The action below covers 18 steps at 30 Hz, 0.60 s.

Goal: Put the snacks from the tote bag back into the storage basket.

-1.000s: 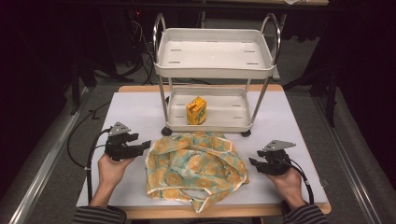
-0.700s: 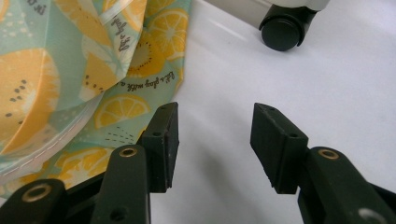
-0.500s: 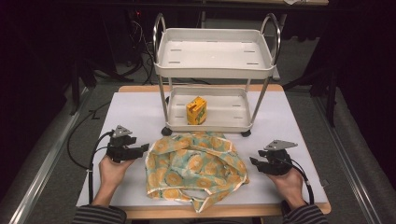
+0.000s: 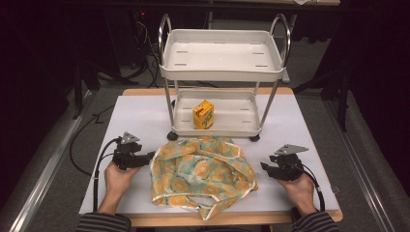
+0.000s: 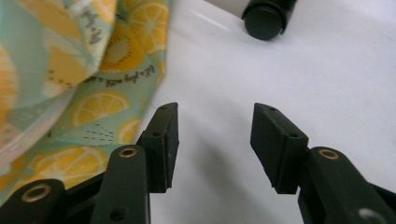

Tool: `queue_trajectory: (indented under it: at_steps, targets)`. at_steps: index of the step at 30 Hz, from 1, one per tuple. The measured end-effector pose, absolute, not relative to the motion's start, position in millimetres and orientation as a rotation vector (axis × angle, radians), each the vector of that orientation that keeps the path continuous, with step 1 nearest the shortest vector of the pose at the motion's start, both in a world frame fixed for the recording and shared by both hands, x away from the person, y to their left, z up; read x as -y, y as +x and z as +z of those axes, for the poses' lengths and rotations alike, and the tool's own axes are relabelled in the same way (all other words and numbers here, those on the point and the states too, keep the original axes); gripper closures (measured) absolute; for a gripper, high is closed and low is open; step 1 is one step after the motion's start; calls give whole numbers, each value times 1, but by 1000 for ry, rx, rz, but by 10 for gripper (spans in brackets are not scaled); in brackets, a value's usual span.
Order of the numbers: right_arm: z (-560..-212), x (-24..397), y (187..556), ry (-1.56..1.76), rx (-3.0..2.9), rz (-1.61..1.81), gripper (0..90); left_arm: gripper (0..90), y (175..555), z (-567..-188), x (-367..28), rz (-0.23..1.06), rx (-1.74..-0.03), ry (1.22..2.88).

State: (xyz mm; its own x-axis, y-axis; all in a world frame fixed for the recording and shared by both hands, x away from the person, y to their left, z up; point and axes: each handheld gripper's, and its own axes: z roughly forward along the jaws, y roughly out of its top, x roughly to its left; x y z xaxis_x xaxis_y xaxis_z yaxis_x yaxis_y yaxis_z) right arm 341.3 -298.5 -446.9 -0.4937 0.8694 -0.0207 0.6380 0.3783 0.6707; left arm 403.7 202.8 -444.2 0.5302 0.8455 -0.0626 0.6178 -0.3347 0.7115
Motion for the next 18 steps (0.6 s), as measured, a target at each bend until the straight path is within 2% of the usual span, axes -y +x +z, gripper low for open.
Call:
queue_trajectory:
  at_steps: [9, 18]
  targets:
    - [-448, 303, 342, 1348, -2262, 840, 531, 372, 401, -448, -203, 444, -1189, 2111]
    - [-450, 309, 344, 1385, -2250, 829, 524, 367, 401, -453, -203, 407, -1207, 2147]
